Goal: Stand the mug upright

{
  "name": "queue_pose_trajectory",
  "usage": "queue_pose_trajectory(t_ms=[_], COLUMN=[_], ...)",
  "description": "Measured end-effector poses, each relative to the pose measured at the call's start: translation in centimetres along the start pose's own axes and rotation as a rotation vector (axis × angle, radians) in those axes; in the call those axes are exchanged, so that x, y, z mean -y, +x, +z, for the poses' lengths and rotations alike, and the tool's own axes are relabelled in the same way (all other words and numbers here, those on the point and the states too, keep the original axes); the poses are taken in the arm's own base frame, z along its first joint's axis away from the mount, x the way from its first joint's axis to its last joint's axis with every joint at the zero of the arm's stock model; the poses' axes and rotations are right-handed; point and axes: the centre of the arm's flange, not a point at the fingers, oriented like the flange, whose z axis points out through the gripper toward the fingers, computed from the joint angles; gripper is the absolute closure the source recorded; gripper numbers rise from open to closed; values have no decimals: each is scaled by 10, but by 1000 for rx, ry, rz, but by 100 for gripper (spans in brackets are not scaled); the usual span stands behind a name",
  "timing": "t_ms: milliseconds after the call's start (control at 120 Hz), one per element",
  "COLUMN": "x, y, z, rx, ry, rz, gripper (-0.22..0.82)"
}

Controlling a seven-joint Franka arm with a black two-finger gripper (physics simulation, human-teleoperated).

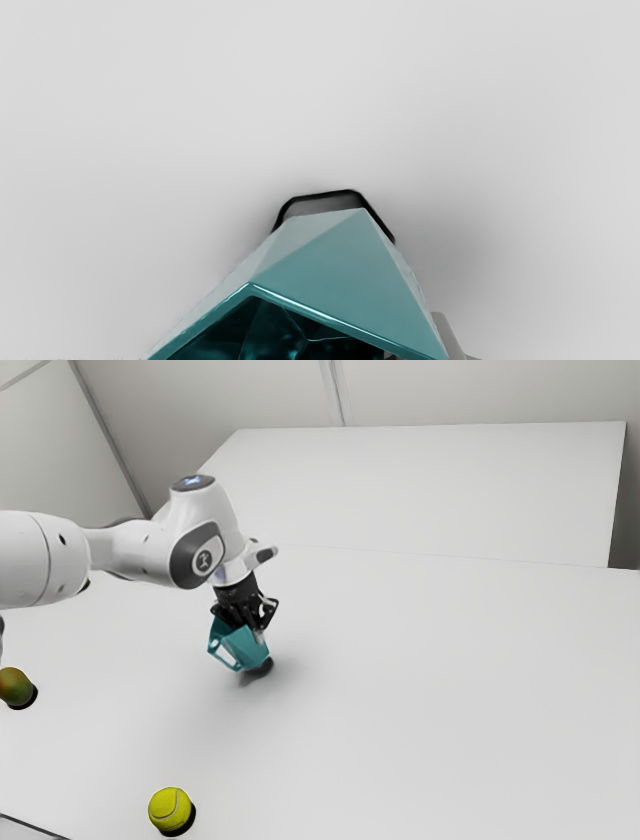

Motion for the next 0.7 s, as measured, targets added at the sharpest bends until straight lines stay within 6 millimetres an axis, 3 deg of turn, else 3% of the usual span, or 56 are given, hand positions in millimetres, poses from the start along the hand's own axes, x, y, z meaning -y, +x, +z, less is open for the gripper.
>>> queue_pose_trajectory(t_ms=[275, 467, 700], x=[-1, -1, -11], y=[3, 5, 3], z=[21, 25, 9], rx=[20, 19, -3], ry=[-2, -4, -14], rz=[-56, -82, -77], gripper=[79, 78, 30])
